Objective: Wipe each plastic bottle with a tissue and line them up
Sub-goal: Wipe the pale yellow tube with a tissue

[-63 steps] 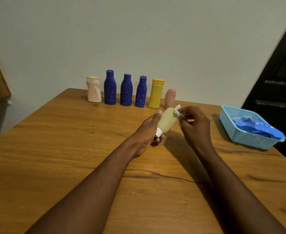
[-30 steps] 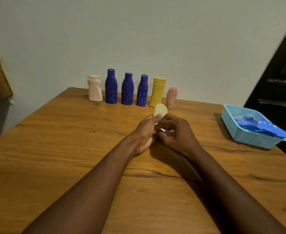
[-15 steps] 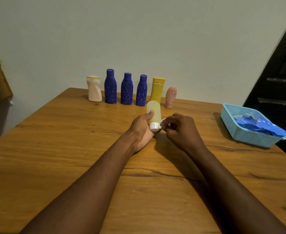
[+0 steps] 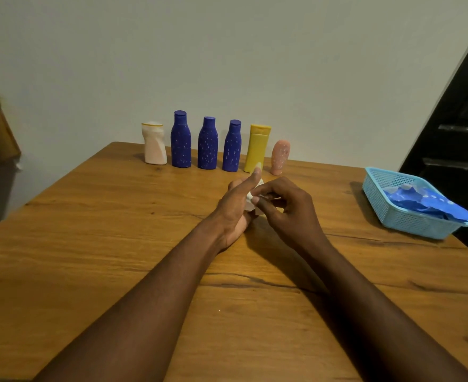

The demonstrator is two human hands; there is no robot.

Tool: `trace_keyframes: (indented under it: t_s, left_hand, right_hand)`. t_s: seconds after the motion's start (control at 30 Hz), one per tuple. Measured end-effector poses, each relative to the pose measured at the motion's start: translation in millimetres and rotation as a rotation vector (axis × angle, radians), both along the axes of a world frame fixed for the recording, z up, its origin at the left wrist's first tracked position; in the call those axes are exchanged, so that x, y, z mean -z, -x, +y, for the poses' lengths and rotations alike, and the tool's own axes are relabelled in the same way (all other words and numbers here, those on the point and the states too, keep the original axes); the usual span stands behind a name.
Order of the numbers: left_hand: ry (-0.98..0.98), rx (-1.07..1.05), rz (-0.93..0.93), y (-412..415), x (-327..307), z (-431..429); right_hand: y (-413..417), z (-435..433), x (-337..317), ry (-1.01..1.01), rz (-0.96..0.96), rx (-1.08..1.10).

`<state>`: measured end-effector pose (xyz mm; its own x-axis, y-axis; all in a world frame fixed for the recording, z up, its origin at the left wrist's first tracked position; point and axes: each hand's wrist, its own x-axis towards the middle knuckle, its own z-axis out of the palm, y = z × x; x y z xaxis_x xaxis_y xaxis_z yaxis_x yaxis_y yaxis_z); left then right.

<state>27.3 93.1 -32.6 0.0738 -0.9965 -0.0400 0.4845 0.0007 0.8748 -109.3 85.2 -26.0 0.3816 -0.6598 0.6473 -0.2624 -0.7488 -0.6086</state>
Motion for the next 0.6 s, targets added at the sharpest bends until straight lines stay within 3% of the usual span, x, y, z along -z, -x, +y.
trace_keyframes:
  t_s: [0.3,0.6]
  left_hand:
    - [-0.032,-0.030,0.026,1.1,2.5,-3.6]
    - [-0.050,-0.074,-0.050,6.3,1.8,-2.9]
  right_hand:
    - [2.5,-2.4,-2.3,-0.166,0.035,0.048]
    - [2.7,-3.5,-3.0,-0.114,-0.007,0.113]
